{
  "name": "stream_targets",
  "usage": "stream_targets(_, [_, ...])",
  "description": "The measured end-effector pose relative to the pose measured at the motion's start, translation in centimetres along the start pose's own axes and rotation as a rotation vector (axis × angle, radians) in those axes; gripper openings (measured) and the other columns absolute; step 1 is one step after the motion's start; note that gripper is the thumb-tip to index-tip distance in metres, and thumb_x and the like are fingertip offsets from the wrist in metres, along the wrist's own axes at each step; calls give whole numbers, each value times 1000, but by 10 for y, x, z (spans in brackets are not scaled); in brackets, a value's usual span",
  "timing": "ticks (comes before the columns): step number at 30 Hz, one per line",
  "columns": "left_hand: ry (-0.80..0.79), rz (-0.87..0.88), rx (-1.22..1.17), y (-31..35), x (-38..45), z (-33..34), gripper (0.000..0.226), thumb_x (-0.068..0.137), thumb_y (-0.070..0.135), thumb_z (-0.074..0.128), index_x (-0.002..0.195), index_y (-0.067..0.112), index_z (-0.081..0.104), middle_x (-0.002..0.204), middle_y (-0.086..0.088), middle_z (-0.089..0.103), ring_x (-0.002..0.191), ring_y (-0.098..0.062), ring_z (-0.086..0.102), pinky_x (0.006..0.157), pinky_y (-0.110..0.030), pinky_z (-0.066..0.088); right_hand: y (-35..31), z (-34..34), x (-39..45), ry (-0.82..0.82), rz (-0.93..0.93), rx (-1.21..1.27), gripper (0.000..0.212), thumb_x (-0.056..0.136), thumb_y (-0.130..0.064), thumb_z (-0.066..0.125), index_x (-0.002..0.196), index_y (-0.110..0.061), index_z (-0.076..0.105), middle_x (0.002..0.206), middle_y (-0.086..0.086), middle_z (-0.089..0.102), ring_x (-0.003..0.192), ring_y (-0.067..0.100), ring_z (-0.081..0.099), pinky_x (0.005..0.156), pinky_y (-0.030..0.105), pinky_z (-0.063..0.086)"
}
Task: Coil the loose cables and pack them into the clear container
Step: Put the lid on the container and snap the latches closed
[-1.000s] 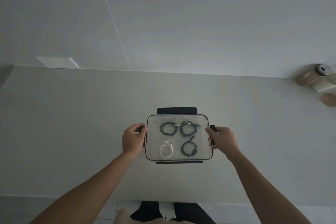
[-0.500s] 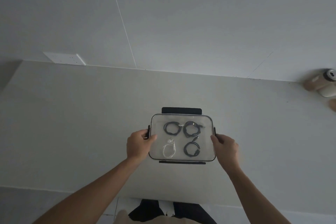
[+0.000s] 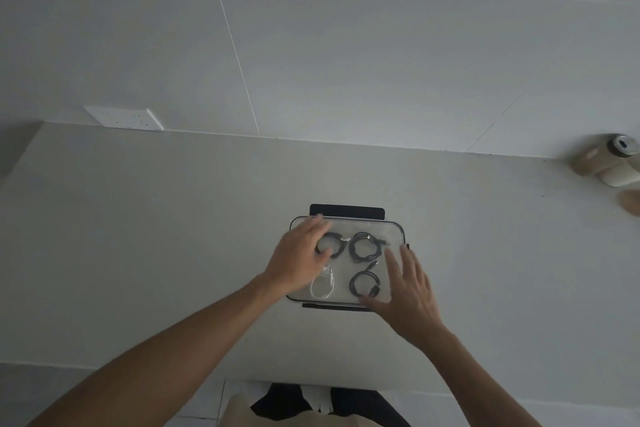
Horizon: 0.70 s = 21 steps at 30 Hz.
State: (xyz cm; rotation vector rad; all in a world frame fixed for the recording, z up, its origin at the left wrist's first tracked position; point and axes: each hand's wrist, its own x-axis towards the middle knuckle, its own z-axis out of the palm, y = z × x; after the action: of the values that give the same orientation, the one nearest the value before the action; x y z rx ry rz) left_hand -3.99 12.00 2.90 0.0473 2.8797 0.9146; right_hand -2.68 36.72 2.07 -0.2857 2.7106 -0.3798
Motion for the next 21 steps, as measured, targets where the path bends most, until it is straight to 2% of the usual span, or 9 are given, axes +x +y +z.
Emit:
stream_targets(2, [-149,69,144,11,16,5,62,99,41,54,153,15,39,164,-11,29,153,-29,24,120,-48,27,0,6,-5,-46,-31,-9,107,85,-72,60,163,-17,13,173,12,1,160,29,-8,127,42,13])
stream_targets(5, [-268,24,284,15,35,12,67,102,49,43,158,19,24,168,-10,15,156,-30,10,121,-58,18,4,7,-7,-80,-116,-135,111,84,-75,59,163,-14,11,172,15,-5,158,34,-15,129,46,11])
stream_targets(7, [-284,11,341,12,43,17,69,100,54,40,158,20,23,168,-8,17,155,-27,13,118,-60,21,7,10,-10,-62,-144,-158,111,82,-71,66,162,-11,18,171,20,4,158,39,-5,127,52,22])
stream_targets(9, [-257,18,403,9,47,19,71,98,59,39,157,22,25,165,-3,25,153,-23,21,114,-57,26,11,18,-11,-6,-174,-174,113,75,-66,77,157,-7,27,166,27,21,155,46,13,116,57,40])
stream_targets(11, [-241,22,419,7,49,19,71,96,61,40,156,25,26,161,0,31,150,-21,27,112,-55,27,11,22,-13,27,-207,-199,115,74,-66,78,156,-5,25,165,30,23,153,49,17,111,59,45])
stream_targets(14, [-237,22,432,7,50,19,71,95,62,41,155,27,26,157,2,35,148,-19,29,111,-54,28,4,19,-16,8,-136,-44,107,85,-84,39,163,-14,16,171,14,0,158,37,-11,126,52,21])
stream_targets(16, [-239,19,432,7,49,20,70,95,62,42,154,27,26,156,2,37,147,-20,31,110,-54,29,2,20,-15,40,-84,102,97,88,-82,28,159,-16,29,172,12,9,159,33,-6,124,54,29])
stream_targets(19, [-249,7,423,9,51,20,70,95,61,44,154,27,27,155,3,38,146,-20,32,109,-54,28,5,29,-13,99,-84,162,72,94,-58,50,149,-13,44,168,18,25,159,35,8,112,58,45])
stream_targets(21, [-259,-3,421,10,53,18,70,95,61,45,154,28,28,156,4,37,147,-19,31,109,-54,27,8,31,-11,113,-97,191,71,91,-57,56,148,-16,44,168,15,26,159,33,7,109,56,49])
